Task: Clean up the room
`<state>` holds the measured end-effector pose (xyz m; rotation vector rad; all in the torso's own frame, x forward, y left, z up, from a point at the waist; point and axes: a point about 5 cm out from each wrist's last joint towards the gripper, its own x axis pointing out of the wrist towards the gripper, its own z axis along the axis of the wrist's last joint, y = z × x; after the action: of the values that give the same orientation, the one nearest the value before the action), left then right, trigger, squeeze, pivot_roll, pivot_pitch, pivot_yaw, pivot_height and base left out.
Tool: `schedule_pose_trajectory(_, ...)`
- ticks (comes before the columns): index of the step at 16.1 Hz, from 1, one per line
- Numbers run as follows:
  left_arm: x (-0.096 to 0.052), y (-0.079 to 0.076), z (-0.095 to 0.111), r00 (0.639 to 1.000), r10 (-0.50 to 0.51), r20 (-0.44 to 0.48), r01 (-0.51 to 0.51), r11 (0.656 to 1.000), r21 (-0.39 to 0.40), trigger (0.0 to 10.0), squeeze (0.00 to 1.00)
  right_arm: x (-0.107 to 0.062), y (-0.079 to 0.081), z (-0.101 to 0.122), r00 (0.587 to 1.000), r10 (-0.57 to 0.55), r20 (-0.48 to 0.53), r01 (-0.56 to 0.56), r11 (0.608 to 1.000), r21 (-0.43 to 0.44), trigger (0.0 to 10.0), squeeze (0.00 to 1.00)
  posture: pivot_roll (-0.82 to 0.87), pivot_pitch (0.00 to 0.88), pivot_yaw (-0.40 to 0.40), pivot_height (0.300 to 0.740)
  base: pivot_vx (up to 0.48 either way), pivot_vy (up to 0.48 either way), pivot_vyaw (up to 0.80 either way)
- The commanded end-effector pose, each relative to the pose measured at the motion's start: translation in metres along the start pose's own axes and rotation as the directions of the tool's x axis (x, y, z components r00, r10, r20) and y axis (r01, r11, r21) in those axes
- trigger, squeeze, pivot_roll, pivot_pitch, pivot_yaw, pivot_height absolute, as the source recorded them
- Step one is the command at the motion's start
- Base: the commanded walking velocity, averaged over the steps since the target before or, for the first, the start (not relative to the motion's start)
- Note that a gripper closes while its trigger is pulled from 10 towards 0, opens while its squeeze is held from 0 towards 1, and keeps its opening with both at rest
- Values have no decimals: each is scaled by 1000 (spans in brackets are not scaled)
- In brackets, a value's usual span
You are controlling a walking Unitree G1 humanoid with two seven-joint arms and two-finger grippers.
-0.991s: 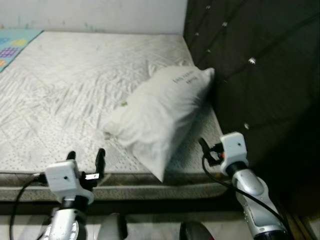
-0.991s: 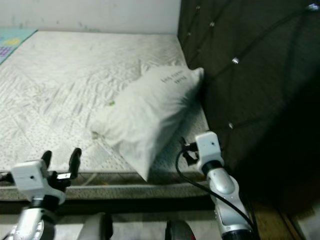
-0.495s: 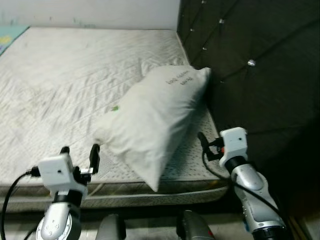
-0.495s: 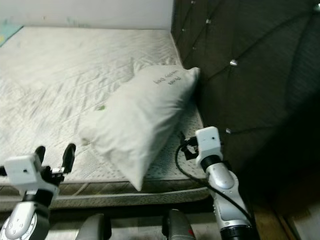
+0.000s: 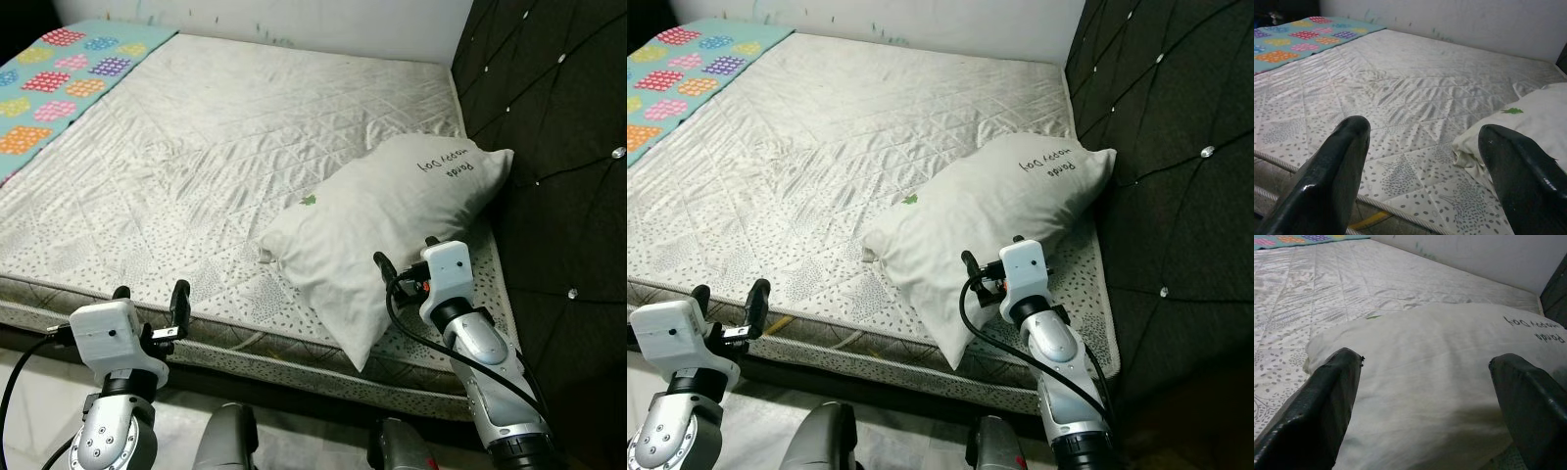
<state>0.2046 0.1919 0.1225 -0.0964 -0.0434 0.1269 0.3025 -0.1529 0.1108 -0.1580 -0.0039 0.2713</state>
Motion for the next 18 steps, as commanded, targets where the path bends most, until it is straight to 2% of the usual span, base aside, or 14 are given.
schedule_pose_trajectory(1, 0, 0, -1, 1000, -1, -10, 1, 1000, 10, 10000, 0, 1, 3, -3, 1000, 29, -11, -29, 999, 21, 10000, 0, -36, 99, -41, 628, 0, 0, 0)
schedule_pose_trajectory(3, 1, -1, -1, 1000, -5, -11, 5, 1000, 8, 10000, 0, 1, 7, -2, 998, 57, -8, -57, 998, 19, 10000, 0, -33, 99, -43, 623, 0, 0, 0)
schedule_pose_trajectory(6, 1, -1, 0, 1000, -15, -8, 15, 1000, 5, 10000, 0, 1, 8, -2, 997, 73, 0, -73, 997, 24, 10000, 0, -34, 96, -39, 588, 0, 0, 0)
schedule_pose_trajectory(13, 1, -2, 1, 1000, -31, 2, 31, 1000, 2, 10000, 0, 1, 13, -2, 991, 134, -1, -134, 991, -14, 10000, 0, -35, 104, -36, 588, 246, 0, 0)
schedule_pose_trajectory(17, 0, -2, 0, 1000, -27, -9, 27, 1000, 5, 10000, 0, 1, 14, -3, 990, 142, -1, -142, 990, -14, 10000, 0, -34, 108, -36, 588, 206, 0, 791)
schedule_pose_trajectory(18, 0, -1, -1, 1000, -20, -15, 20, 1000, 6, 10000, 0, 1, 15, -3, 990, 143, -5, -143, 990, -8, 10000, 0, -33, 111, -34, 588, 0, 0, 0)
